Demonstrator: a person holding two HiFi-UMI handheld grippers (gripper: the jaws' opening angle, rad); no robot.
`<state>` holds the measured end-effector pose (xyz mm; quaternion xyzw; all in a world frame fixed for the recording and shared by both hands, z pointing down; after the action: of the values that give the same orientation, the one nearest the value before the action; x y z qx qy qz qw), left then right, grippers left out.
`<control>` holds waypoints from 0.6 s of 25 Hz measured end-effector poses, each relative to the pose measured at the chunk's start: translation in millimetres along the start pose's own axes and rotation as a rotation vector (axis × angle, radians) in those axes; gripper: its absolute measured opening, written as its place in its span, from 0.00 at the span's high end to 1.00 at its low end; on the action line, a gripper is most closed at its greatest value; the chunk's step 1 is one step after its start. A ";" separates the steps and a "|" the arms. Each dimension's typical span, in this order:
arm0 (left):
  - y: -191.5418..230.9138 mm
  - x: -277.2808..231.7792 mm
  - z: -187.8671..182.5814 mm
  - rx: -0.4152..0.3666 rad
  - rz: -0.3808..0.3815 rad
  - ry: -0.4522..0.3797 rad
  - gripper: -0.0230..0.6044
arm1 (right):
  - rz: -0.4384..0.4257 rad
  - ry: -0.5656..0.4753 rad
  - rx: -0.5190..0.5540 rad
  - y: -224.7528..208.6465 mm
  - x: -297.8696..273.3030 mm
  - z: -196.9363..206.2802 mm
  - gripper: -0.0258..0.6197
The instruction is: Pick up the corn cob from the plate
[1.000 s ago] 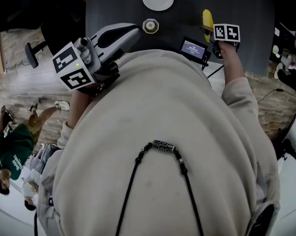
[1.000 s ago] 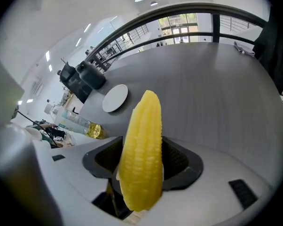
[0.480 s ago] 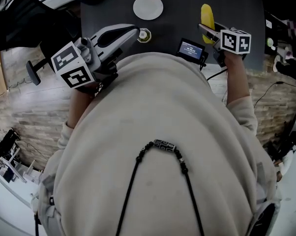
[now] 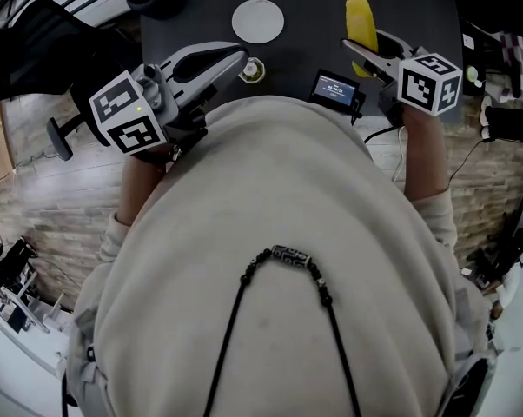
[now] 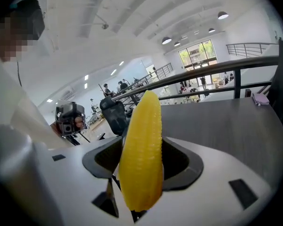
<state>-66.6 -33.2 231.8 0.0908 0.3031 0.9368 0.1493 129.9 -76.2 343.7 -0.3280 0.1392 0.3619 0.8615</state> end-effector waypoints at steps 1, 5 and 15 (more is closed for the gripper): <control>-0.2 -0.4 -0.6 -0.003 0.003 0.002 0.96 | -0.016 -0.013 0.005 7.2 1.9 -5.9 0.55; -1.5 -1.8 -2.3 -0.014 0.014 0.019 0.96 | -0.092 -0.076 0.014 37.7 10.5 -30.9 0.55; -3.0 -2.9 -6.4 -0.050 0.044 0.032 0.96 | -0.227 -0.179 0.050 91.8 27.5 -64.1 0.55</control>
<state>-64.9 -35.4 224.7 0.0785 0.2798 0.9485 0.1261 83.4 -56.2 240.1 -0.2864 0.0329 0.2864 0.9137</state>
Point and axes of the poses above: the fingertips, and each gripper's own axes: x backward along the fingers, y to its left, z out of its underside, the point moved 1 cm from there along x, backward along the fingers, and after that the axes turned 7 degrees about -y, right-handed, at the moved point
